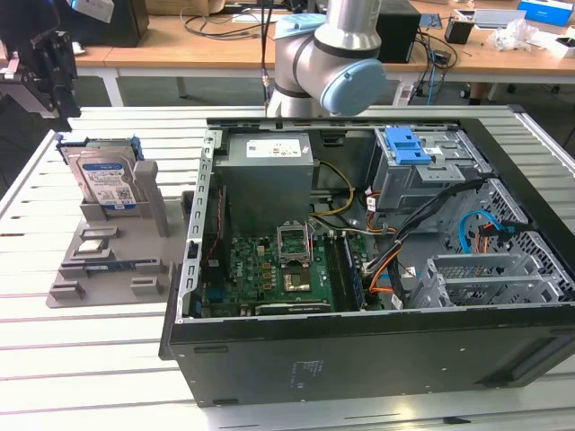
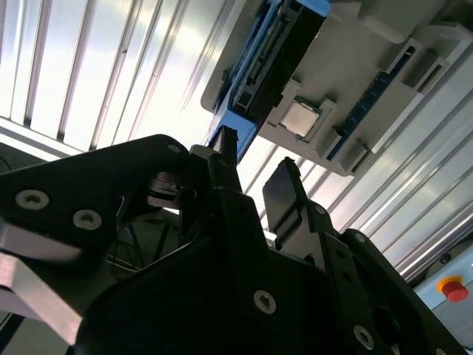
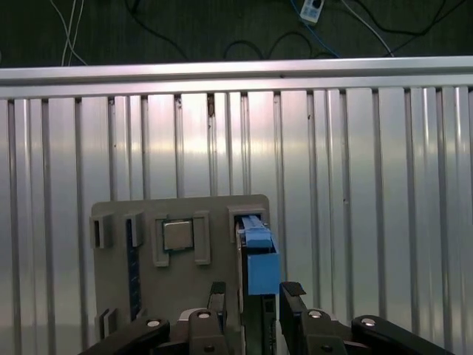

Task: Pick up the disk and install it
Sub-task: 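Pick up the disk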

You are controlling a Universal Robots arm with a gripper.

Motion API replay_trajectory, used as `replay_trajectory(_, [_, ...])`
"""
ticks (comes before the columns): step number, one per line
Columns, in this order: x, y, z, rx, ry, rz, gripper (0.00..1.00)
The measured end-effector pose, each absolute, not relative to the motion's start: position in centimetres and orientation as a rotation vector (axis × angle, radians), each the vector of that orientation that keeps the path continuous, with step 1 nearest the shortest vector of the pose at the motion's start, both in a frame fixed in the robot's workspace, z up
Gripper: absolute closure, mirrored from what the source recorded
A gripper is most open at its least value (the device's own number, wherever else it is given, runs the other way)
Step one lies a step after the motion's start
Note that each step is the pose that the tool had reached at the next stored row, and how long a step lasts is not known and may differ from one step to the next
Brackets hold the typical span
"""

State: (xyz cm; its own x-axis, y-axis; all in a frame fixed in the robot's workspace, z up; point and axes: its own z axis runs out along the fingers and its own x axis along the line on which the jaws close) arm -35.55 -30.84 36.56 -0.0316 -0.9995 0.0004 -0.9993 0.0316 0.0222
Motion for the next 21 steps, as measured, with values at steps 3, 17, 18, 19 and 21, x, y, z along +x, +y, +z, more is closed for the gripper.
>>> replay_trajectory(3, [-35.6, -30.6, 36.4, 2.175, -2.245, -0.025, 0.58])
replay_trajectory(17, [-35.5, -30.6, 34.4, 2.184, -2.235, -0.023, 0.58])
replay_trajectory(18, [-35.5, -30.6, 34.3, 2.185, -2.234, -0.023, 0.58])
replay_trajectory(19, [-35.5, -30.6, 34.2, 2.186, -2.232, -0.023, 0.58])
replay_trajectory(21, [-35.5, -30.3, 33.9, 2.199, -2.219, -0.022, 0.58])
